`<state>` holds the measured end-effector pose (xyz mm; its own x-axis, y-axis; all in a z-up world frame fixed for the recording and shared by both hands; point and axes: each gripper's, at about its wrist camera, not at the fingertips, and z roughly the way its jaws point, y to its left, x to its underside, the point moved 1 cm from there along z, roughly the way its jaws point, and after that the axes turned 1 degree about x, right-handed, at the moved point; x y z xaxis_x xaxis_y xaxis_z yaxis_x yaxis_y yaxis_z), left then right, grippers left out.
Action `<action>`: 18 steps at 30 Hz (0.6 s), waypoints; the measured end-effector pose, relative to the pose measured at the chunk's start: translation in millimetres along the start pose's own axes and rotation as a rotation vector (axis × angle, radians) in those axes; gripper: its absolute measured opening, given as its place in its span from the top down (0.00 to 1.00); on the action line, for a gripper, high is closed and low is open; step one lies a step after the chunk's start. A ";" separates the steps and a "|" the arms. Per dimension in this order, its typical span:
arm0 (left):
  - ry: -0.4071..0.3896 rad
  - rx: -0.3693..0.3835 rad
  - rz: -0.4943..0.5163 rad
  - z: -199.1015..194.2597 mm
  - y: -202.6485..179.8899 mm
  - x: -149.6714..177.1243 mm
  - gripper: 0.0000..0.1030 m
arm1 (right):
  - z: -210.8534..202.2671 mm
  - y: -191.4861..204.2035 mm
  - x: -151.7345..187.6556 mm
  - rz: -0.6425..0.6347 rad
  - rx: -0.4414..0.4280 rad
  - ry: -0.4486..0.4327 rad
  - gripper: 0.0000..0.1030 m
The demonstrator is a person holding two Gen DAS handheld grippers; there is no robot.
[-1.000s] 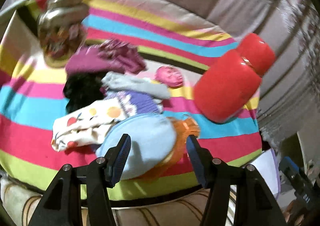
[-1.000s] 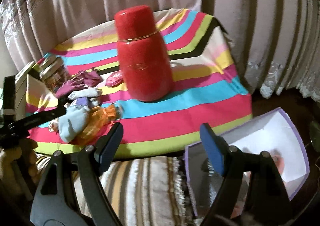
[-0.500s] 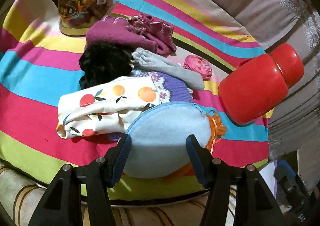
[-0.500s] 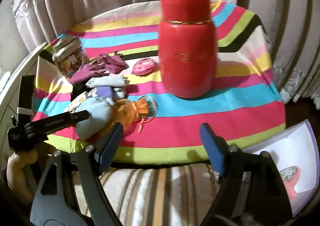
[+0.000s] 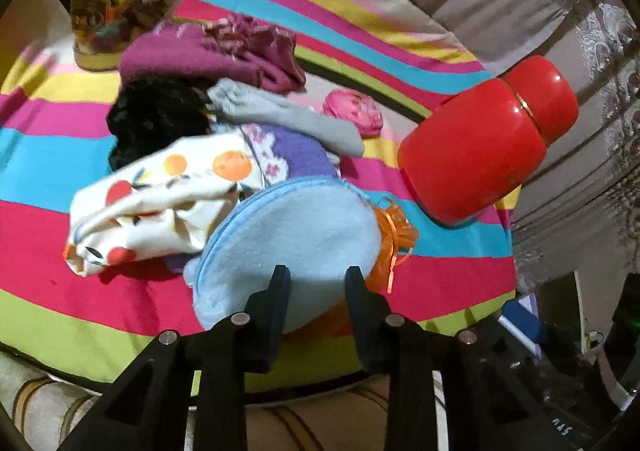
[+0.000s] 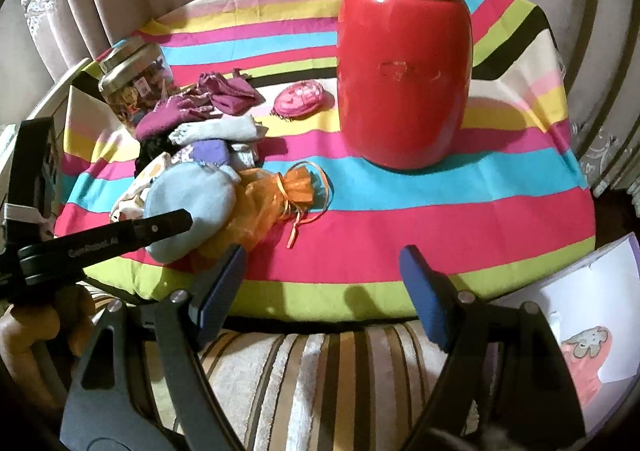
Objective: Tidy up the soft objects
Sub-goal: 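Grasp the light blue zip pouch with the left gripper and lift it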
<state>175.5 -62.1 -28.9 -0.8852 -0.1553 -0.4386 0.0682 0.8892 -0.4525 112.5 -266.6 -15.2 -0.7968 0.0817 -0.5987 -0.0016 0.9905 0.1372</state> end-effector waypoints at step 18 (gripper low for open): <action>-0.083 -0.058 -0.250 -24.3 45.2 0.6 0.43 | 11.6 -11.6 10.3 0.059 -0.019 0.046 0.21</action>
<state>166.8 -11.6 -30.7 -0.8305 -0.4057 -0.3817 -0.1766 0.8417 -0.5103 111.3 -276.0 -32.1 -0.8226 0.1346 -0.5525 0.0356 0.9819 0.1862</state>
